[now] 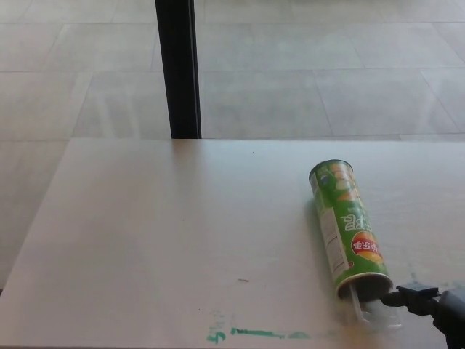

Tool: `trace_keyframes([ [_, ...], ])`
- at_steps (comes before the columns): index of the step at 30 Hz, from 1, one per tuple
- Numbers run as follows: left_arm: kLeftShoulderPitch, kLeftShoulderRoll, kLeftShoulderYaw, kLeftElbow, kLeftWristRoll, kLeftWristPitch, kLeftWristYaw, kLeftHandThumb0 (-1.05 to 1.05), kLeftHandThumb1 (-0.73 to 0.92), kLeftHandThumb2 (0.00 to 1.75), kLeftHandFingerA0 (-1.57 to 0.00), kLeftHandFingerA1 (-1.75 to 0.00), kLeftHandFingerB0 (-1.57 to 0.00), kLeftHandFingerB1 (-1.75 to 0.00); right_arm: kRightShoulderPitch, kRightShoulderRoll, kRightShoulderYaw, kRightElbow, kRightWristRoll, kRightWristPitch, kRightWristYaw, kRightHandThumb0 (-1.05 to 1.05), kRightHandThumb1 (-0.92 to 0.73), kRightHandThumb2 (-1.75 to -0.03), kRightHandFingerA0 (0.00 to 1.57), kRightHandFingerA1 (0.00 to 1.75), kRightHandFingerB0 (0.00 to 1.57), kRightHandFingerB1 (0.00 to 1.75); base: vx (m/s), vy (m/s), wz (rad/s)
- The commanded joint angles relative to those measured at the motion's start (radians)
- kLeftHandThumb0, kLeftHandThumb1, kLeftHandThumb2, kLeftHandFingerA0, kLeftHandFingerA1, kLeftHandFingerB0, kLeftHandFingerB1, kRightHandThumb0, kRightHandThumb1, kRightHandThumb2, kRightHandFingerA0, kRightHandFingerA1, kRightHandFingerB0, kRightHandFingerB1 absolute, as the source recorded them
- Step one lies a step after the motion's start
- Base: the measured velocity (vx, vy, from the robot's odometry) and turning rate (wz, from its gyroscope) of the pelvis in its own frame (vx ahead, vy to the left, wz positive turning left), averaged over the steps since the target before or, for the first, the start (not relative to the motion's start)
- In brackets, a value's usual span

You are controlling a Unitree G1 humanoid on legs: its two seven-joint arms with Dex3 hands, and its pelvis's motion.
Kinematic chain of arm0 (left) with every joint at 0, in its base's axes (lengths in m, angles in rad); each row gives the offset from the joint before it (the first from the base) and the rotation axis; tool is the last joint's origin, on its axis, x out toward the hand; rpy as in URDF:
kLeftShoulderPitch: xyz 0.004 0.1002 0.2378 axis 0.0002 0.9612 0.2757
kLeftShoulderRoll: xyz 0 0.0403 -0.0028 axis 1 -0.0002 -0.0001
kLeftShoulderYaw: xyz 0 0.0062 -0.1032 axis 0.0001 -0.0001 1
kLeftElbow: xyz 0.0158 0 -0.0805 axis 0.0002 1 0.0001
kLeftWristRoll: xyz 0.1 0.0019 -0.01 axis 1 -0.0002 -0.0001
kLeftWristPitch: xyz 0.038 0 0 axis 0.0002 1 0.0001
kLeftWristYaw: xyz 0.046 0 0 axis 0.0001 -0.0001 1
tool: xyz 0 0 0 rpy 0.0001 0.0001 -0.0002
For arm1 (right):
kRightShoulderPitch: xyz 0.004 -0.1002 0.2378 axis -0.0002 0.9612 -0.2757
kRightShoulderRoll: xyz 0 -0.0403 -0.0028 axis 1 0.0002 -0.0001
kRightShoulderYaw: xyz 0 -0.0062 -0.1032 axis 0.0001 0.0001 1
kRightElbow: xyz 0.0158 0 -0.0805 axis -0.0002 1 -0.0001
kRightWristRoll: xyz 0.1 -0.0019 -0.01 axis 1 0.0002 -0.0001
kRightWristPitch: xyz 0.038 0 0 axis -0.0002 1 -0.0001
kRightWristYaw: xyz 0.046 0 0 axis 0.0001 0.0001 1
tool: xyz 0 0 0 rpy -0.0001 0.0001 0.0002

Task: Use the finger on the right hand of the robot to pull out the chips tray kept inside a container in the middle of the desk

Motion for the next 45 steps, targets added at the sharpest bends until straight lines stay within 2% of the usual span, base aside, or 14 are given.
trace_keyframes([
  [1, -0.001, 0.017, 0.005, 0.006, -0.004, 0.006, -0.003, -0.45, 0.70, 0.59, -0.50, -0.61, -0.50, -0.50, -0.031, -0.007, 0.010, -0.033, -0.098, 0.027, 0.024, -0.19, -0.53, -0.56, 0.90, 1.08, 0.41, 0.40, 0.00, 0.000, 0.00],
  [4, 0.001, 0.021, 0.002, 0.003, 0.000, 0.000, -0.010, -0.45, 0.71, 0.60, -0.47, -0.63, -0.49, -0.51, -0.033, -0.006, 0.012, -0.036, -0.113, 0.006, 0.005, -0.19, -0.53, -0.55, 0.91, 1.12, 0.43, 0.41, 0.00, 0.000, 0.00],
  [7, -0.001, 0.025, -0.006, 0.004, 0.009, 0.000, -0.004, -0.47, 0.70, 0.61, -0.50, -0.63, -0.48, -0.50, -0.039, -0.009, 0.036, -0.023, -0.134, 0.003, 0.030, -0.18, -0.51, -0.55, 0.93, 1.04, 0.45, 0.42, 0.00, 0.000, 0.00],
  [9, -0.005, 0.024, -0.006, 0.006, 0.008, 0.002, -0.001, -0.46, 0.71, 0.61, -0.56, -0.67, -0.53, -0.53, -0.043, -0.008, 0.057, -0.008, -0.151, 0.005, 0.043, -0.18, -0.50, -0.54, 0.93, 1.05, 0.44, 0.43, 0.00, 0.000, 0.00],
  [13, -0.011, 0.026, -0.003, 0.007, 0.002, 0.006, -0.017, -0.45, 0.71, 0.60, -0.49, -0.63, -0.47, -0.51, -0.041, 0.001, 0.094, 0.026, -0.172, -0.014, 0.020, -0.18, -0.49, -0.54, 0.97, 1.08, 0.46, 0.42, 0.00, 0.000, 0.00],
  [15, -0.013, 0.026, -0.006, 0.006, 0.004, 0.010, -0.014, -0.47, 0.71, 0.61, -0.49, -0.61, -0.45, -0.49, -0.041, 0.013, 0.114, 0.029, -0.180, -0.004, 0.038, -0.26, -0.43, -0.65, 0.97, 1.10, 0.43, 0.48, 0.00, 0.000, 0.00],
  [16, -0.014, 0.028, -0.011, 0.005, 0.008, 0.009, -0.013, -0.47, 0.70, 0.62, -0.51, -0.62, -0.47, -0.50, -0.041, 0.016, 0.119, 0.033, -0.182, -0.007, 0.034, -0.25, -0.44, -0.64, 0.97, 1.13, 0.44, 0.48, 0.00, 0.000, 0.00],
  [17, -0.015, 0.029, -0.013, 0.004, 0.011, 0.008, -0.010, -0.45, 0.71, 0.61, -0.52, -0.64, -0.50, -0.51, -0.039, 0.022, 0.128, 0.040, -0.186, -0.011, 0.021, -0.18, -0.49, -0.54, 0.96, 1.15, 0.47, 0.42, 0.00, 0.000, 0.00],
  [18, -0.016, 0.028, -0.006, 0.004, 0.002, 0.010, -0.009, -0.45, 0.71, 0.61, -0.55, -0.66, -0.51, -0.52, -0.035, 0.031, 0.136, 0.037, -0.196, 0.000, 0.025, -0.26, -0.45, -0.65, 0.97, 1.13, 0.43, 0.47, 0.00, 0.000, 0.00],
  [20, -0.017, 0.029, -0.003, 0.004, -0.001, 0.008, -0.010, -0.45, 0.71, 0.61, -0.55, -0.66, -0.51, -0.52, -0.035, 0.041, 0.143, 0.034, -0.204, 0.016, 0.036, -0.26, -0.45, -0.65, 0.97, 1.13, 0.43, 0.47, 0.00, 0.000, 0.00],
  [23, -0.019, 0.029, -0.002, 0.005, -0.001, 0.012, -0.013, -0.48, 0.71, 0.61, -0.49, -0.65, -0.49, -0.52, -0.030, 0.047, 0.150, 0.059, -0.208, -0.002, 0.007, -0.24, -0.45, -0.64, 0.98, 1.15, 0.45, 0.47, 0.00, 0.000, 0.00],
  [24, -0.017, 0.030, -0.001, 0.005, -0.002, 0.008, -0.017, -0.45, 0.70, 0.59, -0.48, -0.63, -0.48, -0.50, -0.027, 0.051, 0.156, 0.065, -0.215, 0.004, 0.006, -0.17, -0.50, -0.55, 0.96, 1.16, 0.47, 0.41, 0.00, 0.000, 0.00],
  [28, -0.014, 0.032, 0.004, 0.002, -0.005, 0.009, -0.020, -0.45, 0.71, 0.60, -0.50, -0.64, -0.48, -0.51, -0.018, 0.051, 0.161, 0.075, -0.223, -0.013, -0.027, -0.17, -0.49, -0.55, 0.98, 1.19, 0.50, 0.43, 0.00, 0.000, 0.00],
  [45, -0.008, 0.038, 0.004, 0.006, -0.003, 0.016, -0.017, -0.45, 0.71, 0.60, -0.49, -0.62, -0.46, -0.49, 0.141, -0.022, 0.066, -0.137, -0.160, -0.024, 0.062, -0.18, -0.53, -0.56, 0.91, 1.21, 0.48, 0.43, 0.00, 0.000, 0.00],
])
